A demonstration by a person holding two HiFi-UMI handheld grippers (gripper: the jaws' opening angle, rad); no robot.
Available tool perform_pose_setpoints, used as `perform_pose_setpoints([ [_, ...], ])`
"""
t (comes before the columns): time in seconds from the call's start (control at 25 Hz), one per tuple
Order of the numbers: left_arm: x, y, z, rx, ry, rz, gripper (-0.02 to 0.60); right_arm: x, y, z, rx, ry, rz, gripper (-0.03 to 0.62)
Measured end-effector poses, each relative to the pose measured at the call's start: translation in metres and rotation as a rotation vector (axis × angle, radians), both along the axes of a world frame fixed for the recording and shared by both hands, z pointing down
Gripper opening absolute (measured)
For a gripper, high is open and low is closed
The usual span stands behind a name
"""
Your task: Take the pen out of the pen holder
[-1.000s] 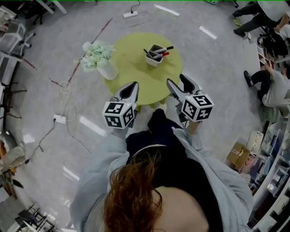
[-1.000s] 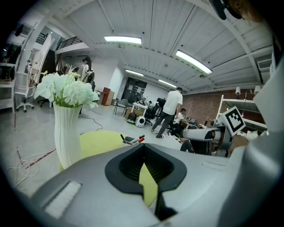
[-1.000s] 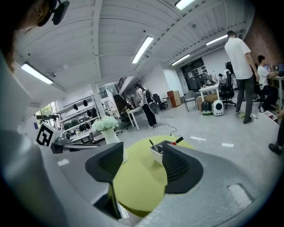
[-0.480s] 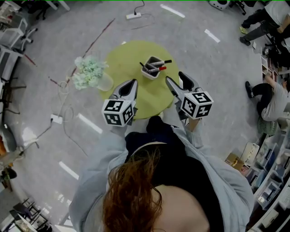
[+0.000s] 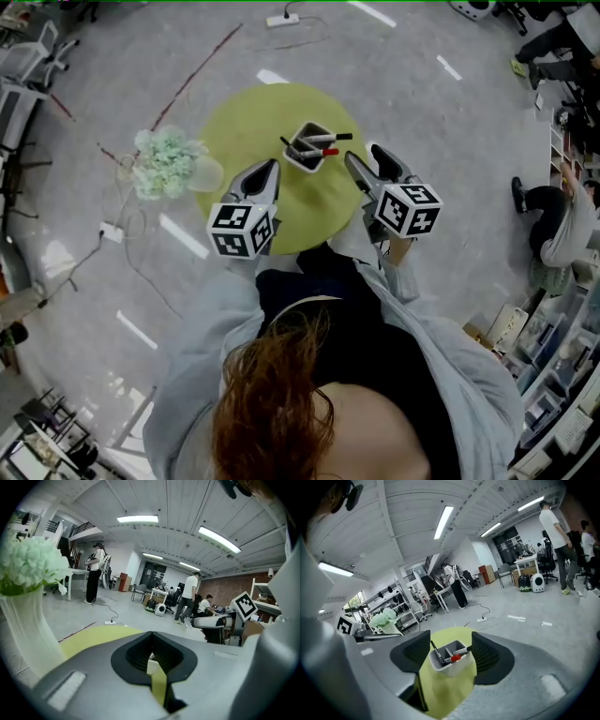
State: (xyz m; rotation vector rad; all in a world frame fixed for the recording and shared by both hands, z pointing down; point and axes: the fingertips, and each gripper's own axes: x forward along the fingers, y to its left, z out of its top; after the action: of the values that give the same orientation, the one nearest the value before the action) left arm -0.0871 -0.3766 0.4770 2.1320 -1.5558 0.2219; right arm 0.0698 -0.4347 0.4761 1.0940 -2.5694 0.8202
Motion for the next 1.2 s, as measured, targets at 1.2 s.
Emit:
perform_pose_setpoints([
  [1.2,-0.010,0.005,0.066,-0.129,-0.043,-0.144,0.018,-0.034,-0.063,0.124,-0.298,-0.058,-0.071,0.179],
])
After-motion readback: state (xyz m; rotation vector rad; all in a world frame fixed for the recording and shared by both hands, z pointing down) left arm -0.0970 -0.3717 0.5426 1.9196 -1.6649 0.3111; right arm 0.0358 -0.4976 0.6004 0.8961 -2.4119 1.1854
